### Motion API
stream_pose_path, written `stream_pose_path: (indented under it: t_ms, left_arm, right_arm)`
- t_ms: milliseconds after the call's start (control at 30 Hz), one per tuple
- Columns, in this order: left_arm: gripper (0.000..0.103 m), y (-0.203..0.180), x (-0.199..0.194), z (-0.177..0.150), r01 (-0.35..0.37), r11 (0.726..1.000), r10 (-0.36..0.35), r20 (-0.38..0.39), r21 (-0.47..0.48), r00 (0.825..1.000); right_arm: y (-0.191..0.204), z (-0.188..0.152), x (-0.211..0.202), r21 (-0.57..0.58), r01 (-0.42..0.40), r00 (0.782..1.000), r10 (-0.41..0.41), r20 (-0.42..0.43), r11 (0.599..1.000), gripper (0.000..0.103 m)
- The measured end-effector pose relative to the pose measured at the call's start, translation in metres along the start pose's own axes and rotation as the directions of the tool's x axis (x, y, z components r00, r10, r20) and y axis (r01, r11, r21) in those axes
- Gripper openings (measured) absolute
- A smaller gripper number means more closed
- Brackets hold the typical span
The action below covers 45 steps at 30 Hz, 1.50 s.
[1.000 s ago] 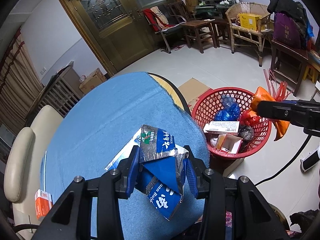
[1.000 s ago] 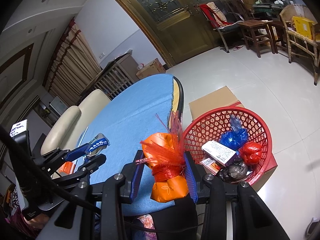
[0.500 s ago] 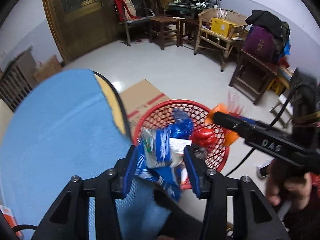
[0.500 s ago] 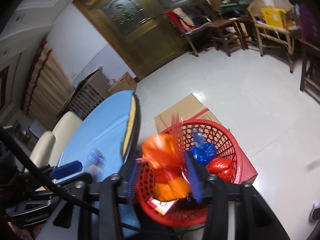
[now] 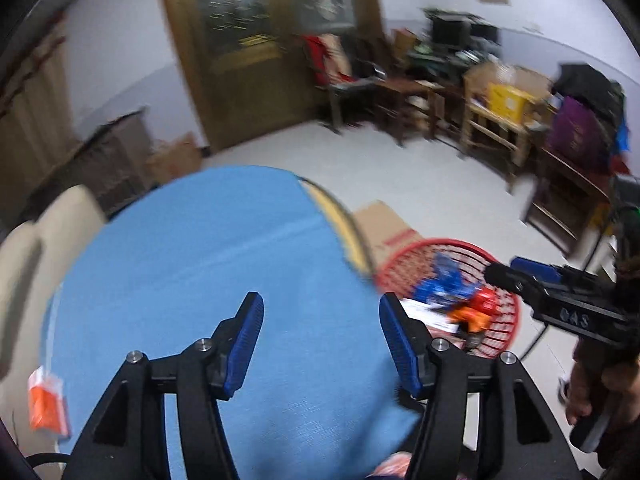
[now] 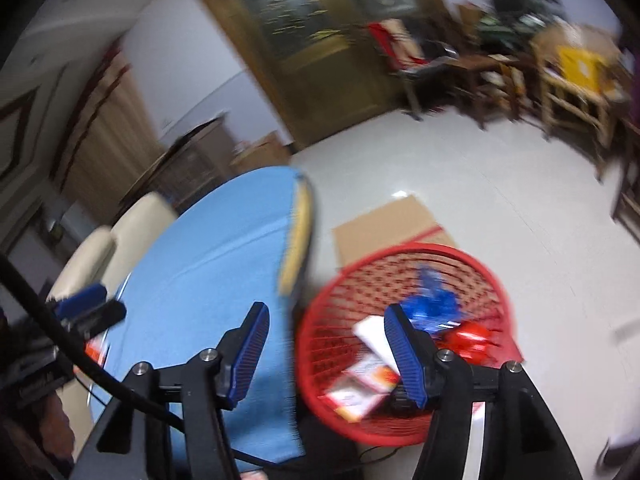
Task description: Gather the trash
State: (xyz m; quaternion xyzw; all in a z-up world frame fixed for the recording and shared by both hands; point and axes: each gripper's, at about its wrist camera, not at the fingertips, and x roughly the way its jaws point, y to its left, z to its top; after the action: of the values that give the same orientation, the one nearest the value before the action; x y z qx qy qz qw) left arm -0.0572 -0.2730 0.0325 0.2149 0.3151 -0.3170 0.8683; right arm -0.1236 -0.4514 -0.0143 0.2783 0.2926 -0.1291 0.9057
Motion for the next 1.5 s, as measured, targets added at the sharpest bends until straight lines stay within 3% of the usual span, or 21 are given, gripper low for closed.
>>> stream_pose_path:
  t_ms: [100,200,367,433,567,733,1033,1333,1500]
  left_arm:
    - [0.073,0.042,-0.029,-0.013,-0.109,0.991,0.111,0.025,-0.072,0.993]
    - [0.073,0.08,-0.058,-0.027,-0.215,0.967,0.223,0.05,-0.136,0.974]
    - [0.077,0.13,-0.097,-0.048,-0.379,0.901,0.4,0.071,-0.212,0.914]
    - [0.084,0.144,-0.109,-0.057,-0.409,0.878,0.439,0.075,-0.248,0.895]
    - [0.086,0.169,-0.132,-0.073,-0.457,0.836,0.502,0.086,-0.303,0.861]
    - [0.088,0.189,-0.146,-0.088,-0.496,0.801,0.547,0.075,-0.335,0.833]
    - [0.088,0.208,-0.161,-0.109,-0.511,0.777,0.567,0.056,-0.368,0.822]
    - [0.088,0.209,-0.17,-0.117,-0.521,0.761,0.577,0.037,-0.387,0.816]
    - [0.088,0.206,-0.174,-0.124,-0.519,0.765,0.574,0.038,-0.381,0.818]
  right_arm:
    - [0.06,-0.001,-0.005,-0.125,-0.057,0.998,0.058,0.005,0.99,0.064]
    - [0.118,-0.005,-0.011,-0.225,-0.121,0.992,0.126,0.009,0.967,0.064]
    - [0.199,-0.014,-0.022,-0.337,-0.193,0.978,0.208,0.009,0.921,0.064]
    - [0.227,-0.019,-0.027,-0.371,-0.202,0.975,0.221,0.008,0.907,0.064]
    - [0.264,-0.027,-0.03,-0.398,-0.213,0.972,0.236,0.009,0.892,0.064]
    - [0.303,-0.041,-0.031,-0.441,-0.221,0.969,0.248,0.004,0.87,0.064]
    - [0.338,-0.07,-0.035,-0.481,-0.216,0.968,0.251,0.008,0.85,0.064]
    - [0.339,-0.079,-0.038,-0.479,-0.205,0.971,0.24,0.012,0.853,0.064]
    - [0.336,-0.08,-0.039,-0.479,-0.207,0.971,0.238,0.005,0.853,0.064]
